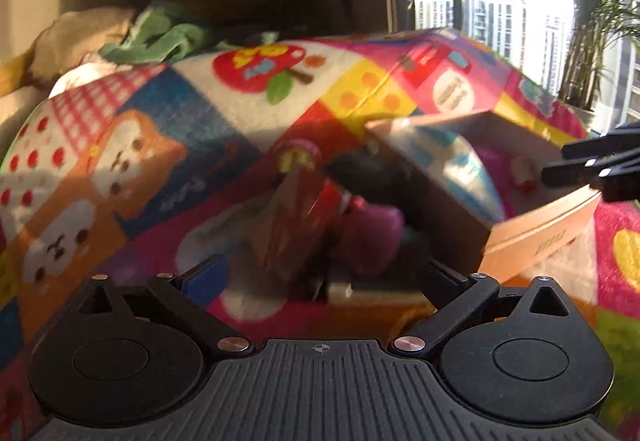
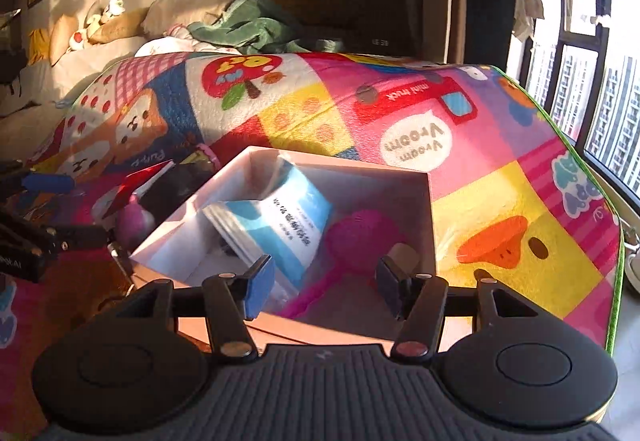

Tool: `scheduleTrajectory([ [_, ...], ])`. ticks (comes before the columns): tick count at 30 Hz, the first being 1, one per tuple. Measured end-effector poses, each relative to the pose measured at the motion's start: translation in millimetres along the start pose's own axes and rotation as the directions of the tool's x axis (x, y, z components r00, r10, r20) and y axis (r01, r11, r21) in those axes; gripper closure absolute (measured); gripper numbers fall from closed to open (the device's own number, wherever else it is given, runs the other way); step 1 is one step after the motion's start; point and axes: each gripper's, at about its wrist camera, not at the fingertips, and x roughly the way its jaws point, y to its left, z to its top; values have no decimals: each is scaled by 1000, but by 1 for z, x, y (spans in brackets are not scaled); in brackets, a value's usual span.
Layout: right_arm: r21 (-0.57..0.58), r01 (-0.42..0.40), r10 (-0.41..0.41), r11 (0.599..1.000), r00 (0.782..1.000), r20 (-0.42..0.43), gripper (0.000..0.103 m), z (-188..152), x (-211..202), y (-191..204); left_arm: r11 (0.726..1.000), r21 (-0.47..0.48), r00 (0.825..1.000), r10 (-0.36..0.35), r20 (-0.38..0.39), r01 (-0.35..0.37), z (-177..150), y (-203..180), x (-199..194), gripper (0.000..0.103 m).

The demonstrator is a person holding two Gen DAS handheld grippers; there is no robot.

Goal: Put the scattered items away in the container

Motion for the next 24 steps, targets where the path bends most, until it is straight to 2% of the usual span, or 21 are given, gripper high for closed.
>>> scheduleTrajectory([
  [2,-64,-15,16,998,1000,20,46,5,-4,22,998,-53,999,14,-30,-16,-16,14,-3,1],
  [6,-234,-12,30,972,997,74,47,14,-4,75,990,-142,1000,22,-12,-23,-35,33,-15,0],
  [7,-272,-22,42,962,997,69,49,16,-1,88,987,-158,1000,16,-3,-16,-36,36,-18,0],
  [8,-307,-43,62,951,997,54,55,17,3,102,985,-172,1000,11,9,-9,-37,38,-20,0],
  [9,-333,-66,82,941,996,35,58,17,8,114,982,-187,1000,11,20,-7,-38,41,-22,0],
  [11,-377,-97,107,921,994,6,58,15,19,137,975,-223,999,19,33,-11,-41,45,-25,0],
  [13,-435,-84,95,896,995,4,58,10,32,159,964,-266,998,39,54,-24,-42,50,-29,0],
  [16,-524,-6,36,852,998,47,58,3,51,185,947,-320,994,68,89,-36,-45,56,-34,0],
  [20,-544,24,-10,839,1000,28,57,4,71,195,940,-342,992,67,107,-27,-47,60,-37,0],
  [24,-505,-2,19,863,999,29,59,5,51,188,942,-334,991,72,113,-31,-46,58,-38,0],
])
